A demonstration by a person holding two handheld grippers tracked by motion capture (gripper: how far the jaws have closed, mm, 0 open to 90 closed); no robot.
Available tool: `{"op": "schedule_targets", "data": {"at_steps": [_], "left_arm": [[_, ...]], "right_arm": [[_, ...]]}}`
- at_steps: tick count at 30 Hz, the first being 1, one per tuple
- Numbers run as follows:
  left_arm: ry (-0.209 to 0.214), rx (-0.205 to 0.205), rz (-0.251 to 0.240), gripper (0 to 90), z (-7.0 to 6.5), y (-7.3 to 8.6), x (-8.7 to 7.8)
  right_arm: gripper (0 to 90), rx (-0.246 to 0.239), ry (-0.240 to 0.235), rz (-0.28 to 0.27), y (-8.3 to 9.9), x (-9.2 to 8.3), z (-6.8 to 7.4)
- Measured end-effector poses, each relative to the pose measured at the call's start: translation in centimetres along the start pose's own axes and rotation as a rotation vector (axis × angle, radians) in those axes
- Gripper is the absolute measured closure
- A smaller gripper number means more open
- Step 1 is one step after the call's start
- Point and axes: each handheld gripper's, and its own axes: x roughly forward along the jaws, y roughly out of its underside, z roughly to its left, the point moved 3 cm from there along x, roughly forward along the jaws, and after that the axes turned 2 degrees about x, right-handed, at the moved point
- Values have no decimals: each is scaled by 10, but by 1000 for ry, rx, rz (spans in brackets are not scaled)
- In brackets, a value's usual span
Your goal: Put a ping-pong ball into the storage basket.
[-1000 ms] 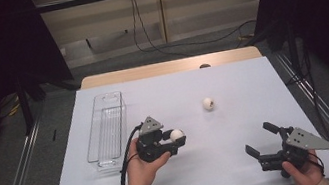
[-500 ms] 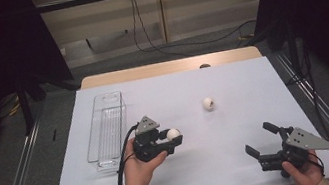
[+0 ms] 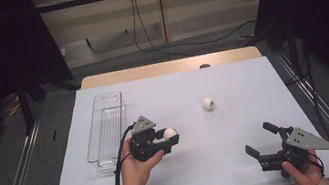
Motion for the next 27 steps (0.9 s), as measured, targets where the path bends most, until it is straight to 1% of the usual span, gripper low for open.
{"op": "schedule_targets", "data": {"at_steps": [8, 27], "left_arm": [[-3, -10, -1, 510, 3, 1, -2], [-24, -23, 4, 511, 8, 2, -6]], "right_arm": [[8, 0, 0, 0, 0, 0, 0], [8, -2, -1, -1, 0, 0, 0]]}}
